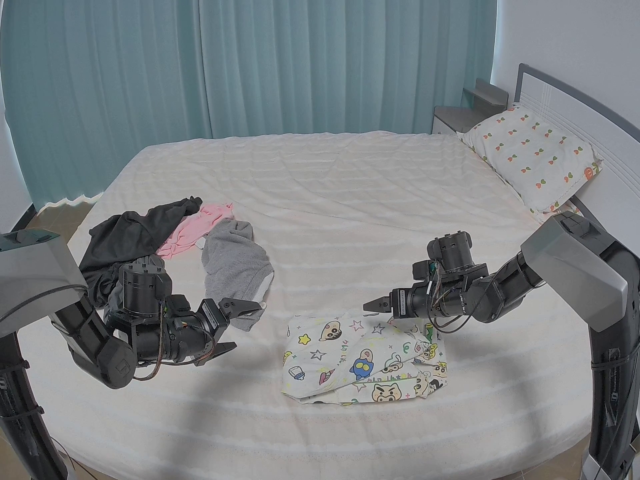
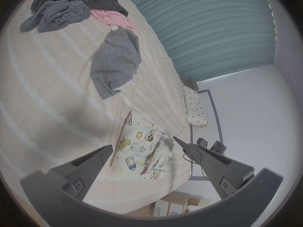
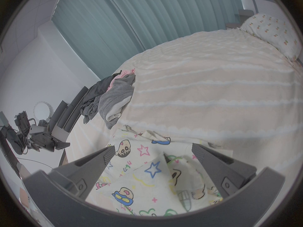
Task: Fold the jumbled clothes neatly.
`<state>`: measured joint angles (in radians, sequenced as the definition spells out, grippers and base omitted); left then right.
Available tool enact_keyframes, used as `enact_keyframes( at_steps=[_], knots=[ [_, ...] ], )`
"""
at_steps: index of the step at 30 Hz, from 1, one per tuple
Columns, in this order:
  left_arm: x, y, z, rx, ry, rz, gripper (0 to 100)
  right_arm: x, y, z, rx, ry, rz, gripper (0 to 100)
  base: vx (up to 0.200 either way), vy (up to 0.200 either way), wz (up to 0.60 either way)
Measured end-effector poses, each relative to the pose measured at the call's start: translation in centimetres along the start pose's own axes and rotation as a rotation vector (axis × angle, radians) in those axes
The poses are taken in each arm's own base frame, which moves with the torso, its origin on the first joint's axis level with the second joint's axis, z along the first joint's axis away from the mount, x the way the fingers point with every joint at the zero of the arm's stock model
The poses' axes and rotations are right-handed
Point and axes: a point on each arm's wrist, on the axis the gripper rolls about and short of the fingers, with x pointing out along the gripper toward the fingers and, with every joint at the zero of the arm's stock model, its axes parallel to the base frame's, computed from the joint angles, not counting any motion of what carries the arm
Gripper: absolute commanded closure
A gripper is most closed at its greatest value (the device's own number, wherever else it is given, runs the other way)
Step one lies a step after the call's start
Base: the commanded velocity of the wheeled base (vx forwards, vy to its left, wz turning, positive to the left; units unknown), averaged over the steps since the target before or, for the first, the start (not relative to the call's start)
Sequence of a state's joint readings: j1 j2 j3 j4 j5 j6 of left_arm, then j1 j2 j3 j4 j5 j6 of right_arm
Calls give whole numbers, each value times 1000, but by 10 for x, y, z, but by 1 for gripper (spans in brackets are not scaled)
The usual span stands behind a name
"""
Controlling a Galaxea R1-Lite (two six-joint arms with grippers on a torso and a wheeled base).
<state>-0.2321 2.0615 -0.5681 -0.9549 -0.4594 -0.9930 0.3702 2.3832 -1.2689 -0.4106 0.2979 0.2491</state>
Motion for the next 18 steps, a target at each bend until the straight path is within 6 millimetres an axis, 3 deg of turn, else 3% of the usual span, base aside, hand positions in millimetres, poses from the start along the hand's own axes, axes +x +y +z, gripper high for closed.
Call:
enact_keyframes(
  at_steps=[10, 18],
  knots=[
    [2, 2, -2, 1, 7, 8, 0, 0, 6, -3, -33, 20, 8, 0, 0, 0, 0],
    [3, 4, -2, -1, 9, 13, 0, 13, 12, -16, -42, 60, 21, 0, 0, 0, 0]
  ],
)
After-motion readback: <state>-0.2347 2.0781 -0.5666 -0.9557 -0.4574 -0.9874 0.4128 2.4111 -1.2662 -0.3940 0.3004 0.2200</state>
